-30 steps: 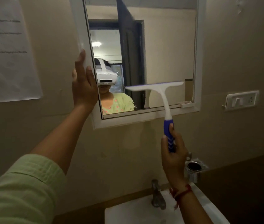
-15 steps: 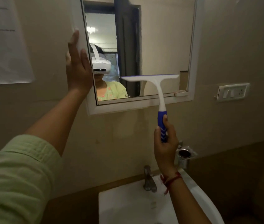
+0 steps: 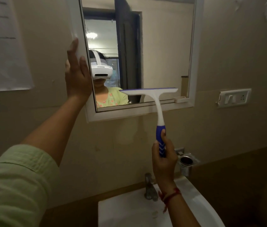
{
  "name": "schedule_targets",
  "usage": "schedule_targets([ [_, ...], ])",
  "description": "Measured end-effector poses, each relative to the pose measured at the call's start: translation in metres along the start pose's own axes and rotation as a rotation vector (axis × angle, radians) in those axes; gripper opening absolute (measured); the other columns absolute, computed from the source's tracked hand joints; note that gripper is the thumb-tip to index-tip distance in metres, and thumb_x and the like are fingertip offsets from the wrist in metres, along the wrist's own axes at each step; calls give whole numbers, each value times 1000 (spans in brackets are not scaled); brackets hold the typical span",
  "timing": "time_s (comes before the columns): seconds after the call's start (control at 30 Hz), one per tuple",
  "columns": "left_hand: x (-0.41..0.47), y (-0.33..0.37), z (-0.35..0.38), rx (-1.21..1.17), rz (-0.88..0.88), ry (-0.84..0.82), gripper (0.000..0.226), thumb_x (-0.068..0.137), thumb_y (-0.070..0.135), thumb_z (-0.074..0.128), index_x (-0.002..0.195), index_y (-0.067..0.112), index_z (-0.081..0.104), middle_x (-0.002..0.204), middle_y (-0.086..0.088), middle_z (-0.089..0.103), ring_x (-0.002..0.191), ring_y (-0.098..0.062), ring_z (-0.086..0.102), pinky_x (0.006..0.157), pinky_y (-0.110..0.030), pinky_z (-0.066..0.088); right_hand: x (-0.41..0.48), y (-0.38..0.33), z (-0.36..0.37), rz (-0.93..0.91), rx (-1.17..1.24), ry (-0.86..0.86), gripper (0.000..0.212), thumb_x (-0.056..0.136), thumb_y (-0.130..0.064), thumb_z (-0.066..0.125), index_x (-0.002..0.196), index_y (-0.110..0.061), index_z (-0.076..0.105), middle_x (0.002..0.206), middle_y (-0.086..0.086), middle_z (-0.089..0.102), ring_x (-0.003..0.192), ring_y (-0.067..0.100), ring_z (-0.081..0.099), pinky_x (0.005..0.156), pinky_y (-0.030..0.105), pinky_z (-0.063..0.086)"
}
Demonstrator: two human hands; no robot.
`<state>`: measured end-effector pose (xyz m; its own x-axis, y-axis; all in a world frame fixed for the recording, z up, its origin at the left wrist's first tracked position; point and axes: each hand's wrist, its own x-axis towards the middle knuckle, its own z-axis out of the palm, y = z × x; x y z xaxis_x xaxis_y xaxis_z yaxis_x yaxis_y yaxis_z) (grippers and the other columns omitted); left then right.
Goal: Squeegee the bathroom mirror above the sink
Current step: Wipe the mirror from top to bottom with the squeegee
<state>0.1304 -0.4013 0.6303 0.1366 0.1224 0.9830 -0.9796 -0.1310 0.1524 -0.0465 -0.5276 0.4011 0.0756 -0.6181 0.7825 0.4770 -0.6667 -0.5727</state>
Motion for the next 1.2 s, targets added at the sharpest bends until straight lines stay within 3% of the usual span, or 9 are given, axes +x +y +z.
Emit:
schedule_targets([
  [0.1,0,0,0,4,1,-5,40,100,16,30,140,8,30,144,-8,40,128,-7,34,103,-7,22,13,-9,5,-17,38,-5,42,89,-21,57,127,-37,47,97,-15,58,75,5,57,67,11,50],
  [0.27,1,-1,0,3,0,-6,40,100,16,30,140,8,30,144,-8,40,129,-7,34,104,-8,22,-10,8,-9,-44,-55,-27,50,88,-4,58,124,-37,48,94,-18,55,75,-1,55,65,11,50],
  [0.4,1,-3,1,4,-2,-7,41,100,18,29,140,9,30,144,-6,40,130,-10,36,106,-12,24,-23,12,-16,-34,-44,-32,49,87,-6,59,125,-36,49,92,-15,57,71,10,55,59,23,52],
  [0.53,2,-4,1,8,-7,-14,41,100,19,29,140,11,30,145,-3,40,130,-8,35,106,-14,25,-1,-18,-9,-73,47,-30,44,88,-25,57,128,-41,45,99,-26,57,71,6,57,60,17,52],
  [0.63,2,-4,1,4,-16,-20,41,100,20,29,141,13,30,144,-1,40,129,-7,35,105,-10,23,42,-48,2,-233,97,-58,44,89,-18,53,129,-33,44,101,-29,55,67,1,55,57,10,49],
  [0.8,0,-1,-1,2,-65,-44,41,101,22,30,141,19,30,145,-2,39,130,-14,37,98,-2,21,123,-80,13,-339,137,-37,43,91,-6,52,129,-25,42,115,-36,50,90,-11,57,67,4,48],
  [1.0,-1,2,-2,49,-105,-34,40,101,24,31,141,25,29,141,-10,44,119,-31,47,90,-27,37,207,-111,17,-355,68,18,40,91,-6,54,129,-7,44,113,-21,46,91,-6,57,70,14,53],
  [1.07,-1,3,-2,68,-114,-34,40,101,24,32,141,25,30,139,-12,45,116,-34,49,86,-28,37,234,-126,24,-351,25,24,43,90,-7,54,131,-12,41,109,-21,48,87,-5,58,67,18,56],
  [1.2,0,5,-1,72,-93,-43,41,100,21,33,141,23,30,136,-17,47,111,-35,51,83,-23,33,276,-153,38,-411,-55,41,46,91,-13,55,134,-10,38,127,8,53,97,12,59,77,24,56],
])
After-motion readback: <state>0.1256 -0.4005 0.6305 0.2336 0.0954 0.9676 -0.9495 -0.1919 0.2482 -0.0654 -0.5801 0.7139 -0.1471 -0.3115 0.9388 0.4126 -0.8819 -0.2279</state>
